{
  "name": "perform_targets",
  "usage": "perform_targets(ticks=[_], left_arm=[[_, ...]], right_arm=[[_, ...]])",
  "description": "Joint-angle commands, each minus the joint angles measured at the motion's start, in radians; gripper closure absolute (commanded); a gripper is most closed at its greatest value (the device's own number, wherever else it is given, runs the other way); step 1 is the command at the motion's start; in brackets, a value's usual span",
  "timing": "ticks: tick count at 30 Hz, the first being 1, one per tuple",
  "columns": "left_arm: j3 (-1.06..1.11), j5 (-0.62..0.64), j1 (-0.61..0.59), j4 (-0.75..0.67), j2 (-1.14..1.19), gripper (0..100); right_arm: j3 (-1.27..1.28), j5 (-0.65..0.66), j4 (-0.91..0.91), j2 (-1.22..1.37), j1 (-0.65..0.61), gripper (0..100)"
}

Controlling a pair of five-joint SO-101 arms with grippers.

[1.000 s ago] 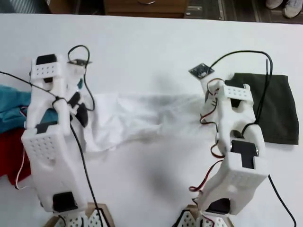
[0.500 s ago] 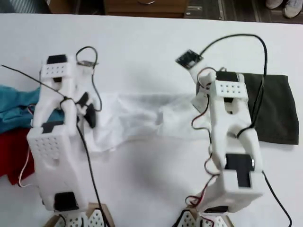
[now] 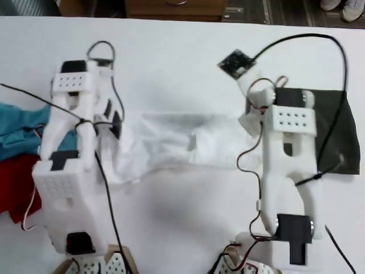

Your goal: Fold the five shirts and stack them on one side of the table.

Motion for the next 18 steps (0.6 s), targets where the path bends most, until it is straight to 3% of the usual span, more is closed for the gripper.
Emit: perform_targets(ticks=[1,5,11,18], left_arm=[[0.007,0.008,-0.014,-0.029,-0.078,77],[0.173,-0.021,0.0,-0.095,-0.153,77],[0.596,-0.018,-0.017,-0.446,-0.358,77],[0.638,-0.023,-0.064,-0.503,-0.4,77]], right_arm=[[-0.041,0.008,0.004,-0.076,0.044,87.2],[-0.041,0.008,0.004,-0.084,0.054,87.2],[-0.041,0.008,0.007,-0.084,0.05,87.2],[-0.02,0.008,0.01,-0.085,0.051,87.2]])
